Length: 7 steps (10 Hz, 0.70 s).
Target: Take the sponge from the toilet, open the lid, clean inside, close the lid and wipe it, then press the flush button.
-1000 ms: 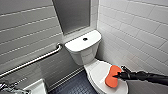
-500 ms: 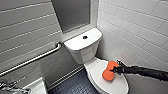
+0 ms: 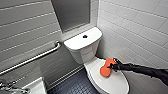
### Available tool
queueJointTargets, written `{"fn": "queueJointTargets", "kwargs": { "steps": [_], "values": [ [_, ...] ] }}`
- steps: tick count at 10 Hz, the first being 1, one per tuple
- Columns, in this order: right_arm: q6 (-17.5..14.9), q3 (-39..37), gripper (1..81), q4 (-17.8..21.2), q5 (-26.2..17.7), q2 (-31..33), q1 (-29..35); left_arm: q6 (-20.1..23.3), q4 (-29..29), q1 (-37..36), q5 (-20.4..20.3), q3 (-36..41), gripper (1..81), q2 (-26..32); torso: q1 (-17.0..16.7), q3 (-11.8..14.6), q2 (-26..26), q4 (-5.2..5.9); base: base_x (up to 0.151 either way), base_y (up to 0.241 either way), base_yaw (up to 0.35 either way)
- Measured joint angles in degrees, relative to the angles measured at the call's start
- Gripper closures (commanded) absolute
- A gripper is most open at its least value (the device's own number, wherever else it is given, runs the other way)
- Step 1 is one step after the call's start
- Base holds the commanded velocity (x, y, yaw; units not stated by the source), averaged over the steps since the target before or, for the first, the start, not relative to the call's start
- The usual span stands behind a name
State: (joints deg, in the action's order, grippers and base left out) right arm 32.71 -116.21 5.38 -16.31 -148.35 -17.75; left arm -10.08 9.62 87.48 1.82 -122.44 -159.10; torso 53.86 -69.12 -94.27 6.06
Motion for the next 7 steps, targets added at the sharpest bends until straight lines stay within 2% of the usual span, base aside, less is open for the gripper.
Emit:
{"fn": "queueJointTargets", "kwargs": {
  "steps": [2,3,7],
  "values": [
    [1.9,-1.3,81.1,0.2,1.0,-0.4,1.3,0.0,0.0,0.1,0.2,0.0,1.0,-0.5,0.3,-1.2,-0.3,0.0,0.0,0.0,0.0],
    [4.1,-2.1,81.1,0.2,2.8,0.1,1.5,0.0,0.0,0.0,0.1,0.0,1.0,-0.4,0.3,-1.4,-0.4,0.0,0.0,0.0,0.0],
    [6.9,-9.8,81.1,0.2,5.0,-3.2,1.1,0.0,0.0,0.5,0.0,0.0,1.0,-0.4,0.3,-1.3,-0.4,0.0,0.0,0.0,0.0]
  ]
}}
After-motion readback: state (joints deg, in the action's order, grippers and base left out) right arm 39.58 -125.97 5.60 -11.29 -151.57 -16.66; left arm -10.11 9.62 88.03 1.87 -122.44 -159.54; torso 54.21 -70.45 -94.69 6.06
